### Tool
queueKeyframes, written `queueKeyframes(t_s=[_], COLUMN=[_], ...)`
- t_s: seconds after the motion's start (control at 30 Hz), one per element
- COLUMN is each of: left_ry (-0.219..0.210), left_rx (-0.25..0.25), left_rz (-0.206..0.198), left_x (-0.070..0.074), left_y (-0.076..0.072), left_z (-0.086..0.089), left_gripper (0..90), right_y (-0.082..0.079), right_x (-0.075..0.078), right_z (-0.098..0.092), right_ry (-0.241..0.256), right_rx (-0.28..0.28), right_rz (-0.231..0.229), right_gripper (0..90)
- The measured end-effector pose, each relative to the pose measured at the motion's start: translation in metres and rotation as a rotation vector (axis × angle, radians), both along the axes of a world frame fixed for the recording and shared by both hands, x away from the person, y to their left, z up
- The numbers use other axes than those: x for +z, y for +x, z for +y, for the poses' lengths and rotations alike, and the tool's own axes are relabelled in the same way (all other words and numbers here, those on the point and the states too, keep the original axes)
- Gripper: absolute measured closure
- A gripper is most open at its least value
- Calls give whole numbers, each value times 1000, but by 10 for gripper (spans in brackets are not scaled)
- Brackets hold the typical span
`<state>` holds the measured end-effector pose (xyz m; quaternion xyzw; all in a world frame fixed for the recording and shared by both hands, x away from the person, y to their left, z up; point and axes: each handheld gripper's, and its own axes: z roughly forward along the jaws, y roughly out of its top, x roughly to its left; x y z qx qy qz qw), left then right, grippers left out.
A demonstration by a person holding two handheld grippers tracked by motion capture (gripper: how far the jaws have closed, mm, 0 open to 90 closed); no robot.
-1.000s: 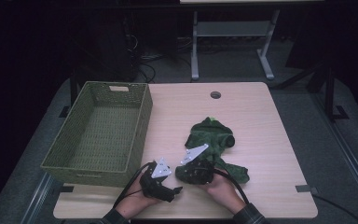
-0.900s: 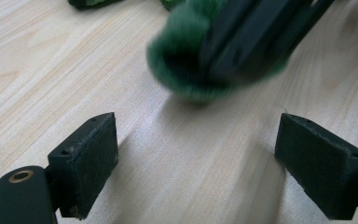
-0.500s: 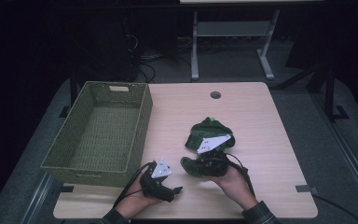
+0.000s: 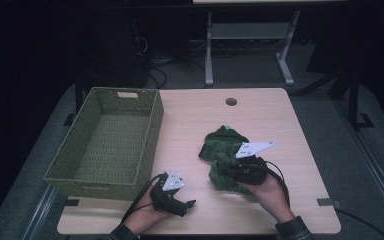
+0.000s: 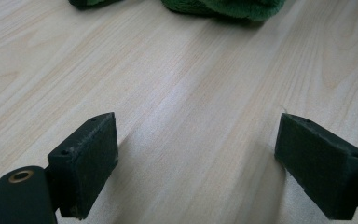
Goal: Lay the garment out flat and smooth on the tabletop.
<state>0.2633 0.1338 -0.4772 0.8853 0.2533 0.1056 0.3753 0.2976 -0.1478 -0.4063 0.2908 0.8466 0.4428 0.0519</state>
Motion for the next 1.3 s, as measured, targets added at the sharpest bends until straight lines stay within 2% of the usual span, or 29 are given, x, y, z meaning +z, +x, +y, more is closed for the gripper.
queueKeyframes(t_s=[0.13,0.17,0.3,0.37,0.53,0.6,0.63,0.67,0.77,0.93,1.0,1.03,1.07,1.1,1.17,1.27,1.3], left_ry=[-1,-1,0,-5,1,-5,0,-2,0,5,1,1,3,5,4,2,2], left_rx=[1,1,1,4,1,3,2,2,1,-1,2,2,0,-1,0,1,1], left_rz=[-1,-1,-1,0,1,-2,-2,-2,-1,-1,-1,0,1,-1,1,3,2], left_x=[0,0,0,0,0,0,0,0,0,0,0,0,0,0,0,0,0], left_y=[0,0,0,0,0,0,0,0,0,0,0,0,0,0,0,0,0], left_z=[0,0,0,0,0,0,0,0,0,0,0,0,0,0,0,0,0], left_gripper=[125,125,125,125,125,125,125,125,125,125,125,125,125,125,125,125,125], right_y=[1,1,0,1,-1,-3,-3,-3,-1,9,15,18,18,22,23,26,27], right_x=[-6,-11,-13,-17,-17,-11,-11,-4,5,6,-1,-11,-11,-22,-27,-45,-47], right_z=[-7,-11,-17,-25,-37,-39,-39,-39,-31,-17,-12,-10,-10,-10,-10,-6,-4], right_ry=[-14,-26,-79,-88,-92,-87,-87,-68,-65,-69,-94,-135,-135,-163,-165,-195,-203], right_rx=[-22,-38,-71,-95,-129,-137,-137,-122,-93,-72,-65,-72,-72,-74,-74,-56,-51], right_rz=[14,29,16,29,29,6,6,-18,-32,-37,-20,1,1,32,43,102,107], right_gripper=[842,832,826,820,807,820,820,859,894,897,898,897,897,897,897,898,898])
